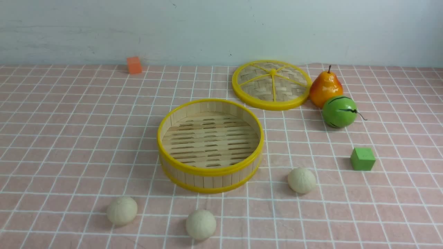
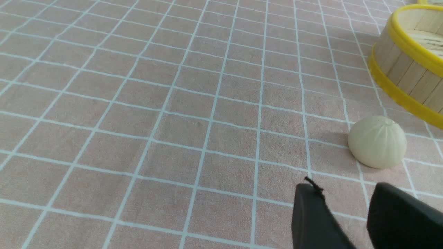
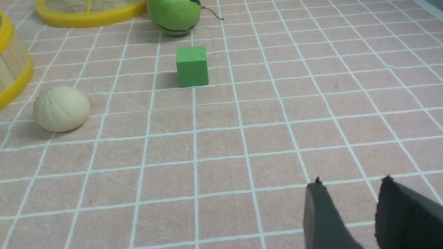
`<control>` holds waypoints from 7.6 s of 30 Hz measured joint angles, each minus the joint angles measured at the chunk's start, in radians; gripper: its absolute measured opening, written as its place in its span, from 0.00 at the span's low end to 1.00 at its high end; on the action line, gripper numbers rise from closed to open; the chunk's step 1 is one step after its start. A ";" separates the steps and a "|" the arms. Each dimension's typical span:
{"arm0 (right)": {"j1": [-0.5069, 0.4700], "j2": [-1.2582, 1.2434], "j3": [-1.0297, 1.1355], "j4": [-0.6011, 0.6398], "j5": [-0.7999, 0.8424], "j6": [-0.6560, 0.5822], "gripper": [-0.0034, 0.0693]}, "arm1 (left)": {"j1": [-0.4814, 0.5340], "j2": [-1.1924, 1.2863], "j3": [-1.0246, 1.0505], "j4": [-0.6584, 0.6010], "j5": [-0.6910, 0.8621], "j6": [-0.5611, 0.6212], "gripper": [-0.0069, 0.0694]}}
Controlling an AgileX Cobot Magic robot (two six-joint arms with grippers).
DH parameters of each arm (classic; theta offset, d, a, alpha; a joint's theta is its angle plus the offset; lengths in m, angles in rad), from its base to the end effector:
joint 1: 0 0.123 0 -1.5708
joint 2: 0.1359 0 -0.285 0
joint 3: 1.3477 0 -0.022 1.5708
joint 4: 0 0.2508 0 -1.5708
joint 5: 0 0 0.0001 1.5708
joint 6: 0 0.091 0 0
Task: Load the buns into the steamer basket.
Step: Use the left arm to grab a steamed stuffed bun, then use the left arm to put the steamed stuffed bun into the steamer, then use the left arm to grab a steamed stuffed bun
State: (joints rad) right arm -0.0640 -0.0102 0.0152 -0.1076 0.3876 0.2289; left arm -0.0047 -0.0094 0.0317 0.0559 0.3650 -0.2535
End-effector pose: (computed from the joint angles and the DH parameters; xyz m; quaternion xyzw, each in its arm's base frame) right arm 0.0518 -0.0070 0.1740 0.0897 0.8008 0.0030 0.5922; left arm 0.0530 0.0016 0.1702 -0.0849 0.8002 -0.0531 0.5913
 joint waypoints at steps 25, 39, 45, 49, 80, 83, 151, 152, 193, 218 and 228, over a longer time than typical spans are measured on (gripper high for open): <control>0.000 0.000 0.000 0.000 0.000 0.000 0.38 | 0.000 0.000 0.000 0.000 0.000 0.000 0.40; 0.000 0.000 0.000 0.000 0.000 0.000 0.38 | 0.000 0.000 0.000 0.000 0.000 0.000 0.40; 0.000 0.000 0.000 -0.002 0.000 0.000 0.38 | 0.000 0.000 0.000 0.000 0.000 0.000 0.40; 0.000 0.000 0.000 -0.002 0.000 0.000 0.38 | 0.000 0.000 0.000 0.000 0.000 0.000 0.40; 0.000 0.000 -0.008 0.947 0.106 0.062 0.38 | 0.000 0.000 -0.103 -0.838 -0.041 -0.340 0.40; 0.000 0.000 -0.067 0.946 0.164 -0.105 0.38 | 0.000 0.004 -0.197 -0.837 0.018 -0.189 0.40; 0.455 1.122 -0.888 0.433 0.537 -0.546 0.06 | -0.339 1.759 -1.389 -0.033 0.627 -0.017 0.09; 0.455 1.122 -0.888 0.433 0.528 -0.546 0.06 | -0.339 1.748 -1.468 -0.066 0.643 0.010 0.09; 0.455 1.122 -0.888 0.351 0.446 -0.546 0.12 | -0.435 1.983 -2.050 -0.001 0.856 0.056 0.81; 0.455 1.122 -0.888 0.302 0.433 -0.545 0.15 | -0.687 1.705 -1.154 -0.063 0.377 -0.034 0.80; 0.455 1.122 -0.888 0.302 0.433 -0.544 0.16 | -0.687 1.827 -1.151 -0.033 0.267 -0.037 0.76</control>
State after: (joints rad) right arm 0.3911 1.1114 -0.8728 0.1947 0.8204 -0.3156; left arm -0.6913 1.8174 -1.1193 0.0226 0.6316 -0.2909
